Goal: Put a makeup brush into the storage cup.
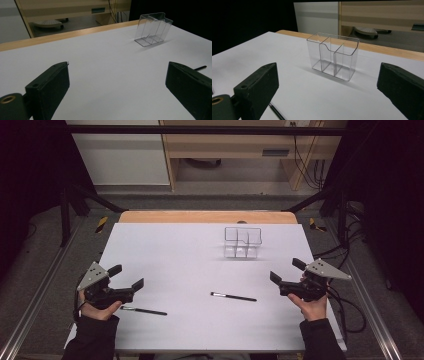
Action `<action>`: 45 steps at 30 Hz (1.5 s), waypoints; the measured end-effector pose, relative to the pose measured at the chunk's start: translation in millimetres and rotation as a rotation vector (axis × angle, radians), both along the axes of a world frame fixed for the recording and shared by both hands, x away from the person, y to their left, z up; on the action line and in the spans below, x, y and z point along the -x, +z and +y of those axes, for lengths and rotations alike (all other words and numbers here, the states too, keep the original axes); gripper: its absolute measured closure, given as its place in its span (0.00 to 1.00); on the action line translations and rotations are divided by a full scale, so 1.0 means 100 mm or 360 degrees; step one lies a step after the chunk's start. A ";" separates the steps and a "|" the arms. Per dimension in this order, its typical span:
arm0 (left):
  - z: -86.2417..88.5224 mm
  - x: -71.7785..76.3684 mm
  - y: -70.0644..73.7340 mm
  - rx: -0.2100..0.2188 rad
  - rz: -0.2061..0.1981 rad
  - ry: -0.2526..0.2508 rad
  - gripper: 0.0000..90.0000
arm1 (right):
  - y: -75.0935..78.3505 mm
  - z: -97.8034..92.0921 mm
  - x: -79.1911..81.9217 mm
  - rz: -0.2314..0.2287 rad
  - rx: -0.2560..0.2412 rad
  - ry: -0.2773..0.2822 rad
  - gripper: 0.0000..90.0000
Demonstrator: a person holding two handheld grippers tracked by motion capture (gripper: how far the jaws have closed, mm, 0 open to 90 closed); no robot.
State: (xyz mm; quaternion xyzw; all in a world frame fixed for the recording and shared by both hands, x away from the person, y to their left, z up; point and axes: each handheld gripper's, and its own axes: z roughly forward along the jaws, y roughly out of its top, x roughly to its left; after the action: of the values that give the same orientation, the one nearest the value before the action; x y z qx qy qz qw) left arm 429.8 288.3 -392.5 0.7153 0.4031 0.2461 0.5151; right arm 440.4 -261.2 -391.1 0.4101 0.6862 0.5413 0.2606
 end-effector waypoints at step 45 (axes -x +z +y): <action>-0.02 -0.07 -0.27 -0.0390 0.0319 -0.0373 0.09 | -0.01 0.15 0.02 0.0051 0.0027 0.0065 0.05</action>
State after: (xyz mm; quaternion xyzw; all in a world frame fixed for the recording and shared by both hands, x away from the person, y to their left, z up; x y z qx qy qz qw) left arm 436.7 286.7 -419.6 0.8355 0.3335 0.1593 0.4067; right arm 438.3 -246.0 -392.5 0.4024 0.7031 0.5341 0.2418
